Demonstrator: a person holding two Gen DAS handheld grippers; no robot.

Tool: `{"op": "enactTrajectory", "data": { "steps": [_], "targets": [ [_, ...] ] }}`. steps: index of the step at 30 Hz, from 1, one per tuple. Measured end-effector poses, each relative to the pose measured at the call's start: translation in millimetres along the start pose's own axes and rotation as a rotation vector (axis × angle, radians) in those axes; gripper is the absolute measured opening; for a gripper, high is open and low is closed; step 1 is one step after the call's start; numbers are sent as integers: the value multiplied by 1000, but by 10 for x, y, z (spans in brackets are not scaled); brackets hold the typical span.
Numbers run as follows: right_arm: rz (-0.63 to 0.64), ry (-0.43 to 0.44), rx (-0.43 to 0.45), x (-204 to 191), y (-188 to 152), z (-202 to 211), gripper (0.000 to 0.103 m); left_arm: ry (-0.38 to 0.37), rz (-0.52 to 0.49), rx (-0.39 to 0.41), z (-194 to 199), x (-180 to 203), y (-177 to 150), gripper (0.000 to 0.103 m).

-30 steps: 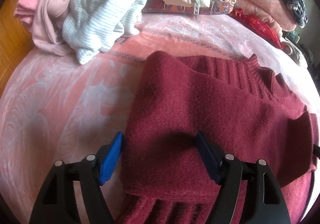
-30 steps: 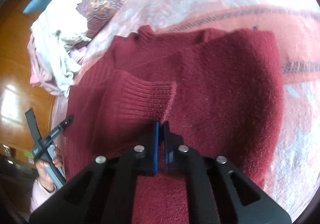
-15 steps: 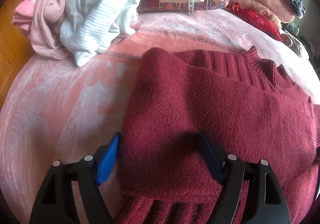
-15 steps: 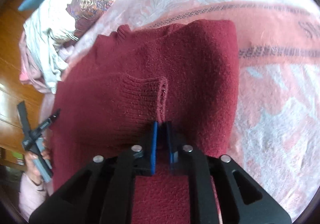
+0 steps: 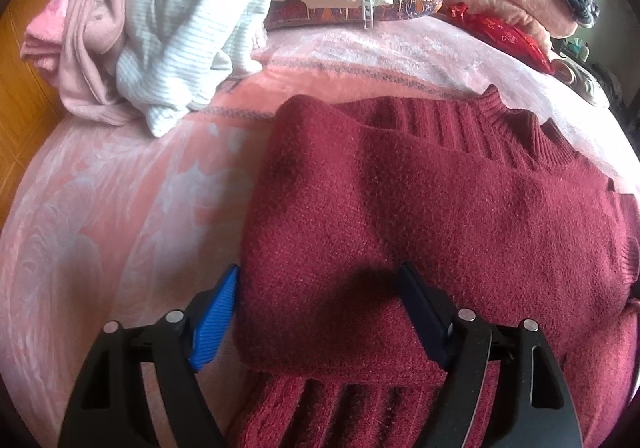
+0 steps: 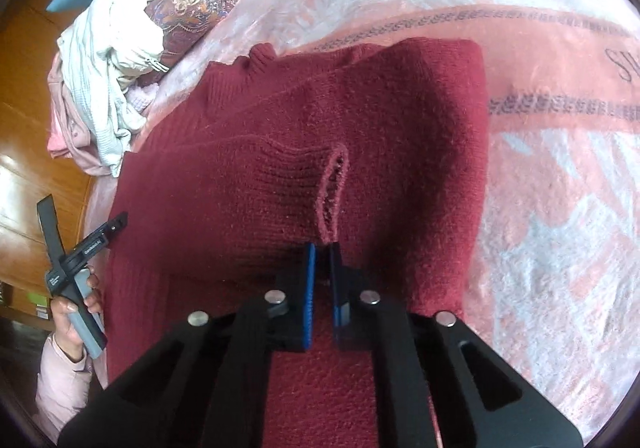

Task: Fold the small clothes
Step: 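Grasp the sweater edge with the right tool and fold it inward, then grasp the ribbed hem of the sweater with both tools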

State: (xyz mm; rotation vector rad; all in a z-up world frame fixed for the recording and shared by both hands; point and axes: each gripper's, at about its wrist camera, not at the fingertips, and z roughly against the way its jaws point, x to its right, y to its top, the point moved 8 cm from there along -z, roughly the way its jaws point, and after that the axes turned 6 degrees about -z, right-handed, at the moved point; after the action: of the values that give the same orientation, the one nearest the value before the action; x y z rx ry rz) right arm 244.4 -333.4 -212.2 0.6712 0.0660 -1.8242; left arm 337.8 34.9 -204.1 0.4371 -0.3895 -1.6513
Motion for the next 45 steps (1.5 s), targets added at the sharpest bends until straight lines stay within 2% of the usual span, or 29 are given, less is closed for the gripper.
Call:
{"op": "enactTrajectory", "data": {
  "steps": [4,7,11,12,18,23,26,29,31,33,37,40,41,44,45],
  "targets": [
    [3,-27,0,42,-24,-45,3,-56,56,-27,-110,-55,-65,83],
    [27,-52,7,-2,-15,-38,4,-74,62,-28,-120,-66,-79,84],
    [28,-17,1,-40,-100,137,19,-95,64,-59,-41,-77,-112,82],
    [39,-23,3,-40,-146,214,19,-101,61,-68,-2,-75,-141,82],
    [99,-63,-26,103,-670,656,24,-83,-54,-90,398,-151,-514,82],
    [120,-117,-84,243,-1223,912,24,-68,-126,-132,766,-213,-1050,83],
    [91,-96,-112,279,-1513,1024,24,-52,-156,-183,893,-225,-1363,84],
    [85,-96,-132,370,-1797,1103,28,-39,-168,-240,1008,-281,-1657,84],
    [115,-134,-153,467,-2030,1136,29,-31,-175,-264,1097,-322,-1835,84],
    [110,-145,-175,549,-2181,1162,35,-36,-178,-288,1177,-350,-1993,84],
    [48,-86,-201,600,-2565,1232,38,-43,-141,-317,1304,-473,-2336,85],
    [55,-112,-209,602,-2806,1235,39,-16,-161,-335,1301,-599,-2541,85],
    [53,-117,-212,587,-2846,1233,40,-3,-174,-339,1293,-645,-2588,85],
    [-27,-95,-245,605,-2982,1213,49,-29,-143,-336,1312,-773,-2626,87],
    [-40,-98,-250,615,-3018,1198,50,-41,-127,-333,1319,-814,-2619,87]
  ]
}}
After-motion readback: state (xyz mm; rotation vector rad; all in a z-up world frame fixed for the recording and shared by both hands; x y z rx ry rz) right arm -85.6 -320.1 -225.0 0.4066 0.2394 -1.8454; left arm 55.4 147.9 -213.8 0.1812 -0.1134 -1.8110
